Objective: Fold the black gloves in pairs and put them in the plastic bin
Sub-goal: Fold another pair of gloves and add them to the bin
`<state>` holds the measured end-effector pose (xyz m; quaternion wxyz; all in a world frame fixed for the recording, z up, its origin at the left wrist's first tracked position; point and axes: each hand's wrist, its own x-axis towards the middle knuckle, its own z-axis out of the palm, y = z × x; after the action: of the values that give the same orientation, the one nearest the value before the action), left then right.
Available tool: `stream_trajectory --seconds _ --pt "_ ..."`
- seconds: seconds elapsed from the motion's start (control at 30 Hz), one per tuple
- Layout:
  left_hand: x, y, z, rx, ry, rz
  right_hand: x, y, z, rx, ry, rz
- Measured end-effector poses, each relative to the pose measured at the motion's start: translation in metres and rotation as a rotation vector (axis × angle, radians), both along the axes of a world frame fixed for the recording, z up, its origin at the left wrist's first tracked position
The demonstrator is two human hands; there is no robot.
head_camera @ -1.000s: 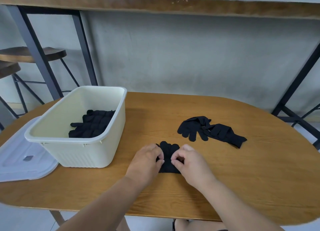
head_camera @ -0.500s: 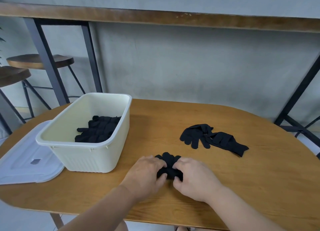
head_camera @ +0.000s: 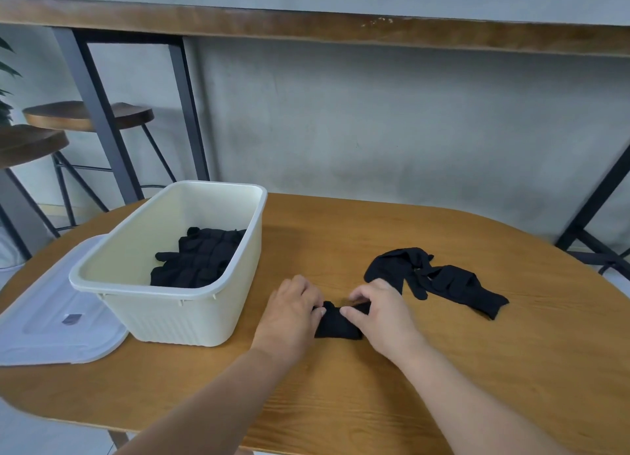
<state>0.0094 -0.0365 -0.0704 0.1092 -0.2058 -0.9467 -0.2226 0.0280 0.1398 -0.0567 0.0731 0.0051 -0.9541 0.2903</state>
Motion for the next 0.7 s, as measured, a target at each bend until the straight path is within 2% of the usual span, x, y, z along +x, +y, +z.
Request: stream_trajectory --seconds 0.13,0.2,0.3,0.43,0.57,0.7 --pt "0.0 -0.005 -0.003 -0.137 0.198 -0.214 0.001 -0.004 -0.008 0.174 0.179 0.153" --pt "0.007 -0.009 -0.008 -0.133 0.141 -0.239 0.005 -0.004 -0.013 0.234 0.213 0.227" --pt "0.019 -0.018 -0.007 -0.155 0.006 -0.234 0.013 -0.002 -0.012 0.22 0.165 0.289" --pt "0.018 -0.008 0.004 -0.255 -0.004 -0.158 0.013 0.001 -0.005 0.283 0.1 0.347" --pt "0.015 0.012 0.04 -0.636 0.022 -0.139 0.006 -0.004 0.011 0.426 0.085 0.33" --pt "0.022 0.015 0.104 -0.709 0.16 -0.136 0.004 0.0 0.062 0.489 0.149 0.293"
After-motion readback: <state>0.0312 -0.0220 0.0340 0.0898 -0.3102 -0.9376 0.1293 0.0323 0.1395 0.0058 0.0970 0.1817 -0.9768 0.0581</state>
